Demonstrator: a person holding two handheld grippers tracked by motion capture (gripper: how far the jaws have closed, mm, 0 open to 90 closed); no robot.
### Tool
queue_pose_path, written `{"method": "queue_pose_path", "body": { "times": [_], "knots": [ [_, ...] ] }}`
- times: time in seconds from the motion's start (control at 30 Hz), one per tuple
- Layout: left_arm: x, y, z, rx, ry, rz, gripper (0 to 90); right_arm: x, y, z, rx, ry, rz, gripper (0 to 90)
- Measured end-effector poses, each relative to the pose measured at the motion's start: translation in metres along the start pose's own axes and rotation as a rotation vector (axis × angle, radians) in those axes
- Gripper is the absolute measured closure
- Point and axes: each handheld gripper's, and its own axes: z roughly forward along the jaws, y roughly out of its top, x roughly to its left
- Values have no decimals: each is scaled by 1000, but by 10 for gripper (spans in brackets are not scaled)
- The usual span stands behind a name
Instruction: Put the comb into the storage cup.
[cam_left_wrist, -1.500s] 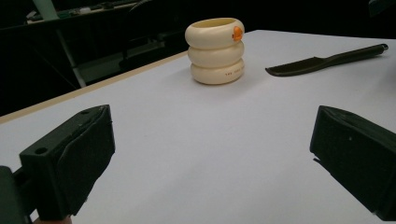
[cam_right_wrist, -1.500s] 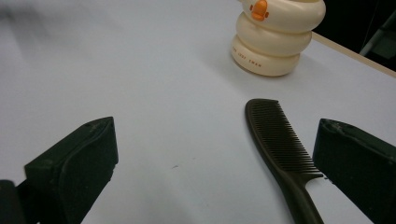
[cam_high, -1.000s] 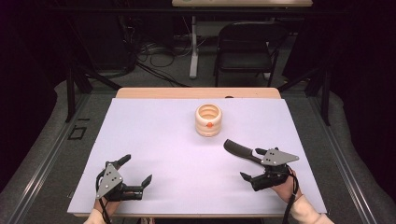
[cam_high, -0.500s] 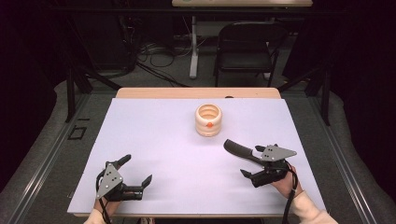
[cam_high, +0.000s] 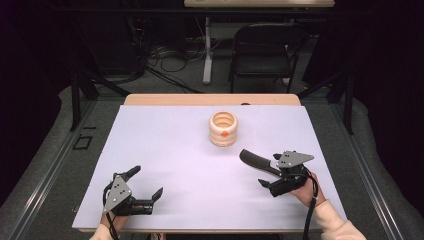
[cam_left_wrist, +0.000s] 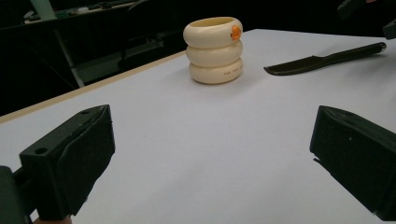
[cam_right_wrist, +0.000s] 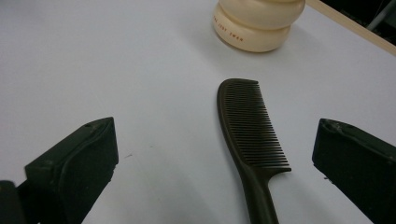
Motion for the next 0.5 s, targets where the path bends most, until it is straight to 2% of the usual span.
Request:
{"method": "queue_pose_path", "body": {
  "times": [0.4, 0.5],
  "knots": [
    [0, 0, 0, -2, -3, -3, 2, -9, 4, 1, 39, 13, 1, 0],
    [0, 0, 0, -2, -2, -2, 2, -11, 5, 4, 86, 25, 3, 0]
  ]
}}
